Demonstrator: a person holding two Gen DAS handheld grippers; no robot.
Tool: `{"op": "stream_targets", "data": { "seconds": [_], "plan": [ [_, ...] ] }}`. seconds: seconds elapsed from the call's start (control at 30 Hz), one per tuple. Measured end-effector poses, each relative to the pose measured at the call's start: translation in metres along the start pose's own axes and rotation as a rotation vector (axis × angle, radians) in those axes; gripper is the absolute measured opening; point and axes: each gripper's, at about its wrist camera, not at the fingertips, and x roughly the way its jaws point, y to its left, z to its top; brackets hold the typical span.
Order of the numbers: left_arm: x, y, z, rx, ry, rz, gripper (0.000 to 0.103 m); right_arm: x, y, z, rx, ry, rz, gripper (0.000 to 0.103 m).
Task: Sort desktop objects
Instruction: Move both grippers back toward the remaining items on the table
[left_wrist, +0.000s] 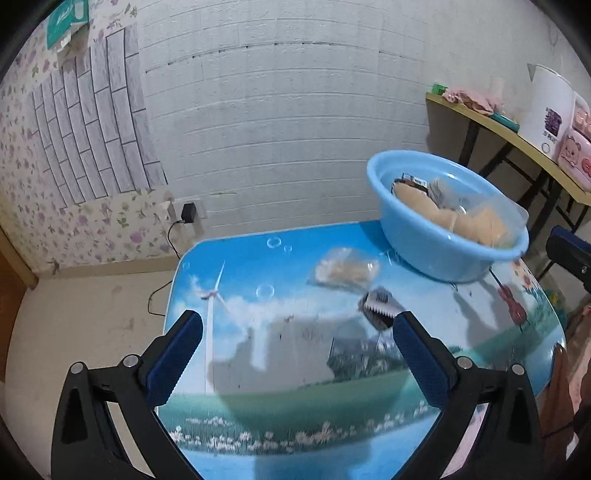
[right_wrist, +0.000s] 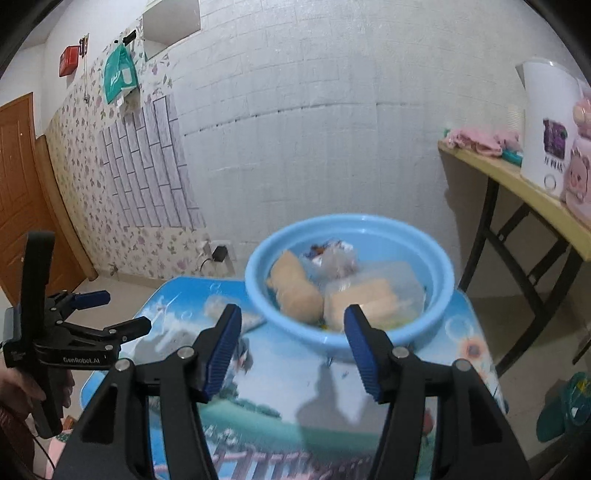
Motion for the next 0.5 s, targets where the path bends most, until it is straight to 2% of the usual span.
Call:
{"op": "stream_targets", "data": {
  "seconds": [0.17,0.33,0.5],
  "plan": [
    [-0.007,0.002,-0.009,0.025,-0.020,-0.004,0.103,0.008,0.009,-0.020,0.049,0.101,0.020,0.058],
    [-0.014,0.003,-0.015,0.026,-0.030,-0.039,0.103,0.006,0.014,-0.028,0.055,0.114,0.050,0.058],
    [-0.019,0.005,-0.019,0.052,-0.019,-0.062,0.103,0.012,0.013,-0.037,0.075,0.167,0.059,0.058]
  ]
}}
